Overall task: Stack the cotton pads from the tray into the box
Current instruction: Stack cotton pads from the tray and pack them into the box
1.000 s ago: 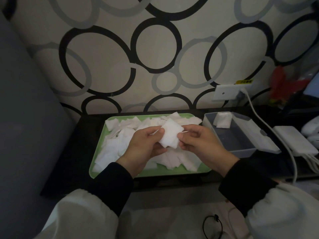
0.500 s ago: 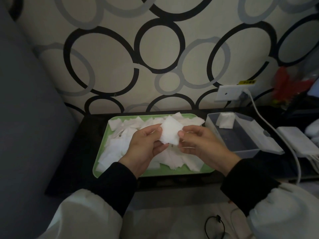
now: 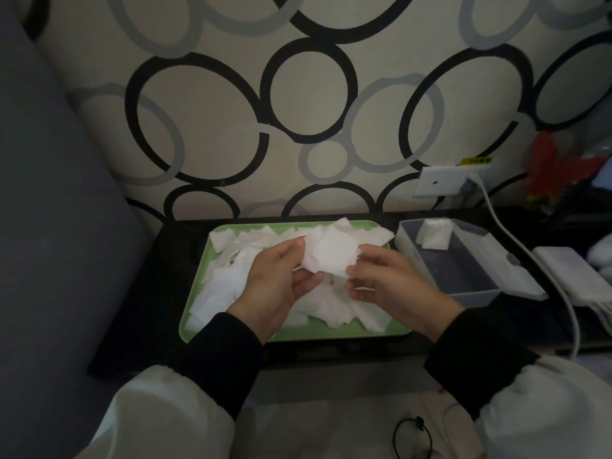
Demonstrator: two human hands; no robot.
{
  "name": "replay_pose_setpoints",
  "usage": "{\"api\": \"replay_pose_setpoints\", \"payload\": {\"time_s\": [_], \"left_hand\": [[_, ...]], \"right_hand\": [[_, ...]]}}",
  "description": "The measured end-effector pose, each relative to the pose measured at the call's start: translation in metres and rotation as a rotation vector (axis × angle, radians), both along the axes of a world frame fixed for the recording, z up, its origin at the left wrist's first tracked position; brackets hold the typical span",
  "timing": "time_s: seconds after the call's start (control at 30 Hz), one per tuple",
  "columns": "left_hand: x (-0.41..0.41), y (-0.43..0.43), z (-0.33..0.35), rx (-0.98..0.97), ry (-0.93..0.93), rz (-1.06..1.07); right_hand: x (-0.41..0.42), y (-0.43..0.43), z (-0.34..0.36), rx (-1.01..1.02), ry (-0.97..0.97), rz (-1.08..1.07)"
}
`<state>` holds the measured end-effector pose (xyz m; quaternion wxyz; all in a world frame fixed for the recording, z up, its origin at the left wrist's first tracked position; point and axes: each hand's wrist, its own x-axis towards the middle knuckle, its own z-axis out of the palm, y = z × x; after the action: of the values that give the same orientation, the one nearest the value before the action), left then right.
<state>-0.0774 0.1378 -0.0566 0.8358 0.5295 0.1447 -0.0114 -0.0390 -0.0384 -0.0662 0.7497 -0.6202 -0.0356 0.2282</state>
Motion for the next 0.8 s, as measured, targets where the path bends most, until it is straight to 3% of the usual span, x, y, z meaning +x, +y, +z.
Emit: {"api": "replay_pose_setpoints", "payload": {"time_s": [0.17,0.3,0.43,0.53,0.67,0.8], "left_hand": [[0.0,-0.003,-0.002,0.017,-0.006,-0.024],[0.0,-0.003,-0.002,0.063,0.036,0.024],[0.002,0.002,-0.007,0.33,0.048,0.147],[0.002,0.001,-0.008,0.482,-0.046,0.234],[0.001,-0.003,-0.008,0.482,-0.099,0.136],[-0.002,-0.01,-0.002,0.323,-0.102,0.055]], "right_hand": [[-0.002,0.002,0.002,0.025,0.026,0.0],[0.0,0.0,-0.002,-0.08,-0.065,-0.004],[0.003,-0.004,-0.002,-0.119,-0.124,-0.056],[0.002,-0.005,0.001,-0.071,-0.139,-0.07],[-0.002,-0.003,0.003,-0.015,-0.113,0.018],[-0.004,0.0,0.002,-0.036,-0.118,0.046]]}}
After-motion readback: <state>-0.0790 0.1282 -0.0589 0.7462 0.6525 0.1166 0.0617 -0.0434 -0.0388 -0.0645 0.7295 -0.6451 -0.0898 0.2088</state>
